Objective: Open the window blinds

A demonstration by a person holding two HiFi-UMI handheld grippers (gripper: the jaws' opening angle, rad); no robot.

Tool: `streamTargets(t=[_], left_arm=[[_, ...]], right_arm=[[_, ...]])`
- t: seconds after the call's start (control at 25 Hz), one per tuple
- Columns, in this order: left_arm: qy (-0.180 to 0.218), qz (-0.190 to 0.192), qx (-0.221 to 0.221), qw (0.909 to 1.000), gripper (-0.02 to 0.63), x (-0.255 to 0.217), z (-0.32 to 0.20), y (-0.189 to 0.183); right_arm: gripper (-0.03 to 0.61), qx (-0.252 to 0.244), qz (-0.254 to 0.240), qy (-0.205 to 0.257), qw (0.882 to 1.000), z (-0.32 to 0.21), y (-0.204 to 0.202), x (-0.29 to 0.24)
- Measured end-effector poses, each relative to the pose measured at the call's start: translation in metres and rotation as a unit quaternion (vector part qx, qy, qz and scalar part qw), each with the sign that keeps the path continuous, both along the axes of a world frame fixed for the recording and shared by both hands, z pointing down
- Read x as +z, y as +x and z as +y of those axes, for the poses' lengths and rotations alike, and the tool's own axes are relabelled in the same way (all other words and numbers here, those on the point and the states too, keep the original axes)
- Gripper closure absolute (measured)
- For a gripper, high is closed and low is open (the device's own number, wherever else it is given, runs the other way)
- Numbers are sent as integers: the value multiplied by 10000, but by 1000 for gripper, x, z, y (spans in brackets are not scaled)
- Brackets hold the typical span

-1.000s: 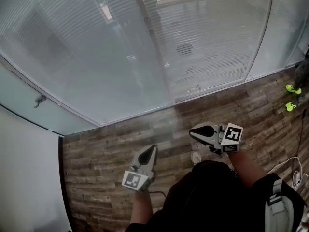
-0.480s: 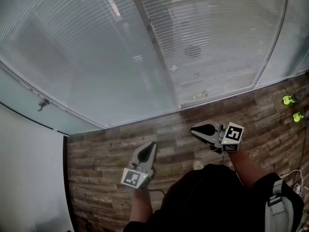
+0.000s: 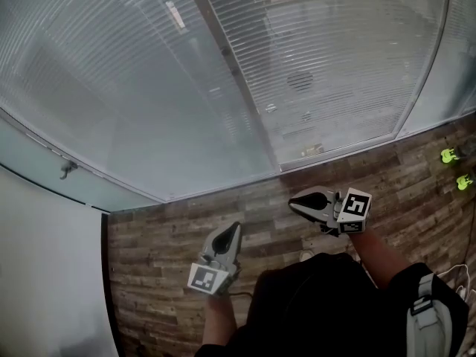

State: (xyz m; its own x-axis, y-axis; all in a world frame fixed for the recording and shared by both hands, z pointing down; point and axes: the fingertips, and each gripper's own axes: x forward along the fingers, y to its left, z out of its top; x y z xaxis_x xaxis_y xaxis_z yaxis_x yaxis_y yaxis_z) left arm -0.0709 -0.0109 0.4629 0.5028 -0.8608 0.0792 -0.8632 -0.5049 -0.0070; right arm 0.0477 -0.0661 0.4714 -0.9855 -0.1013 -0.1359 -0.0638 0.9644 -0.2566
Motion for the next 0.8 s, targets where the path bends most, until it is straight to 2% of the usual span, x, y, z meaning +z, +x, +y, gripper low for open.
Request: streamTargets(t=[0.16,0.32,0.48,0.8], left_arm=[[-15,-15,-78,10000,609,3,-1,-1],[-35,-106,-19,9999,609,4,-7,3],[-15,-111,48,9999,609,6,-19,-3],[43,-72,332,9994,609,-1,-51,-12]], right_arm=[[572,-205,71,-1,9998,0,-8,11],[572,-150,76,-80,9998,-11,-14,9],[572,-205,164,33,9996,-22,-20,5],[572,415,105,53,9991,-67,-15,-9]])
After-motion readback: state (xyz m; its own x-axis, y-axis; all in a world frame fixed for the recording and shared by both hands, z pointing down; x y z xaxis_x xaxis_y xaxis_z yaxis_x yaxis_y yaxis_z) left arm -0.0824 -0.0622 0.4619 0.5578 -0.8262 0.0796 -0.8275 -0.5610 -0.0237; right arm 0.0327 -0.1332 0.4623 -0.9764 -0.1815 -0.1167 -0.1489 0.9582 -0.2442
